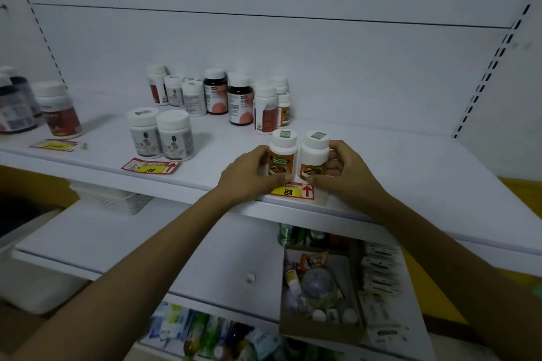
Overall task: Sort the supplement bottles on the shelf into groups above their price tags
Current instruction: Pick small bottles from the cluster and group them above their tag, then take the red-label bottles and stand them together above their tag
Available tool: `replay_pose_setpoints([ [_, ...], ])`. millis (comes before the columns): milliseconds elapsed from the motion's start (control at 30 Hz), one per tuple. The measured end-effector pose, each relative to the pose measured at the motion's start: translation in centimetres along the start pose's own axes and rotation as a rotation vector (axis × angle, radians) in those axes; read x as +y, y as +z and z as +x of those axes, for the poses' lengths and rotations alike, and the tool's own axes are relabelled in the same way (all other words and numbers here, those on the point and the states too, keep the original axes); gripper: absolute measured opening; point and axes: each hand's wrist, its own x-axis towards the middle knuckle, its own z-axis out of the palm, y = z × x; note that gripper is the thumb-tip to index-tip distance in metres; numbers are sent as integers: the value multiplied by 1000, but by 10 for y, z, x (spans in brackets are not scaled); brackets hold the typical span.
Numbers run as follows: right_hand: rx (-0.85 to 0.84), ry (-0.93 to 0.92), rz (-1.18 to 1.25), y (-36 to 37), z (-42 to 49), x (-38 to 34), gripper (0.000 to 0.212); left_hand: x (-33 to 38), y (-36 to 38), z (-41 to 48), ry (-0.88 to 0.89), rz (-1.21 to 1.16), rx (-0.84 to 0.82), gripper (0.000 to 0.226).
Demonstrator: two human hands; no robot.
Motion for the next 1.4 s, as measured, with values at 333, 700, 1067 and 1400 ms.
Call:
replay_pose_setpoints([
  [333,6,-18,-57,1,-3,-5,53,4,6,-4,-16,118,83,63],
  [700,200,100,224,-10,6,-17,35,6,-16,-7,-10,-285,4,72],
  [1067,-11,-88,-421,-13,130,-101,30,-10,-46,50,-4,-279,203,41],
  [1400,-159,-71,-994,45,208,-100,53,-31,-53,83,60,-294,165,32],
])
